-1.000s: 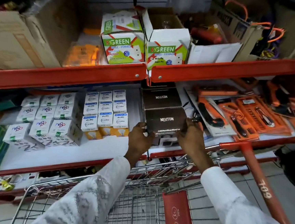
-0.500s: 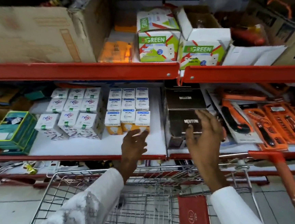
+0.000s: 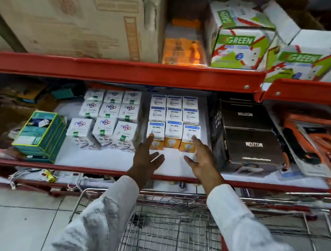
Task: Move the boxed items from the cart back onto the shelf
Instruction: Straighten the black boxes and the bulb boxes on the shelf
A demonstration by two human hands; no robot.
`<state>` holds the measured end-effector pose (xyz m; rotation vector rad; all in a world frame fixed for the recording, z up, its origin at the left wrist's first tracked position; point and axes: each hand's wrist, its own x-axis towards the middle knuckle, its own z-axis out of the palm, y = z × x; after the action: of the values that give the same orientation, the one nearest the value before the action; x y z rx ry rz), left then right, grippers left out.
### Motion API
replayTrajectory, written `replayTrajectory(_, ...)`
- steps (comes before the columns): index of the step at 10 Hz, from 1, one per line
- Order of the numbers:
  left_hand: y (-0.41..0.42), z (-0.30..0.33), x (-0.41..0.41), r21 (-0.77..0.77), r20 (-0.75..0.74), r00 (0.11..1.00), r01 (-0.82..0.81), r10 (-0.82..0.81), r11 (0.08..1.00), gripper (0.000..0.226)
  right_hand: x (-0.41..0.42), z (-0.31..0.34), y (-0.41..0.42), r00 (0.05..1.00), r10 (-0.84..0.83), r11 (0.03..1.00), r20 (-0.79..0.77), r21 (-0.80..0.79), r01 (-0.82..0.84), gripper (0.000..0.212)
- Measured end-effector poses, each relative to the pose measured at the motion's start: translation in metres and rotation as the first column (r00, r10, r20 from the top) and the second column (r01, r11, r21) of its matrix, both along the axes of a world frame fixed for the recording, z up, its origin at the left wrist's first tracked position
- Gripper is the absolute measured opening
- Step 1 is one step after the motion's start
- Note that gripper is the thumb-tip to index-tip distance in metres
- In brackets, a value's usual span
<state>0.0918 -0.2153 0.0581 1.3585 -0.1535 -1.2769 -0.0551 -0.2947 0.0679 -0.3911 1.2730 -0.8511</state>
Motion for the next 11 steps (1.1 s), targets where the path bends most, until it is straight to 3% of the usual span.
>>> replayTrajectory(1,-0.017,-0.01,0.003,0.115,-0.03,0.999,-0.031,0.034,0.993,0.108,0.011,-0.001,-0.006,0.997,-0.072,0.997,-0.014,-0.025,0.072,0.071)
replayTrajectory(2,-0.024,-0.014,0.011,0.085,-0.028,0.997,-0.071,0.074,0.994,0.074,0.02,-0.006,-0.008,0.993,-0.119,0.992,0.011,-0.04,0.119,0.07)
replayTrajectory(5,-0.031,-0.017,0.014,0.076,-0.139,0.984,-0.105,0.114,0.992,0.041,0.026,-0.022,-0.02,0.99,-0.141,0.986,-0.011,-0.095,0.139,0.055)
replayTrajectory(6,-0.033,-0.019,0.014,0.074,-0.121,0.985,-0.113,0.122,0.991,0.048,0.028,-0.023,-0.022,0.991,-0.136,0.985,-0.003,-0.109,0.135,0.056)
replayTrajectory(7,-0.037,-0.019,0.014,0.091,-0.14,0.983,-0.109,0.121,0.99,0.035,0.027,-0.026,-0.025,0.992,-0.125,0.985,-0.002,-0.124,0.123,0.057)
replayTrajectory(8,-0.039,-0.017,0.014,0.111,-0.147,0.981,-0.107,0.123,0.988,0.035,0.027,-0.028,-0.027,0.993,-0.116,0.986,-0.003,-0.124,0.115,0.057)
replayTrajectory(11,-0.037,-0.011,0.014,0.131,-0.156,0.979,-0.115,0.135,0.985,0.047,0.025,-0.026,-0.03,0.996,-0.082,0.988,-0.031,-0.137,0.077,0.055)
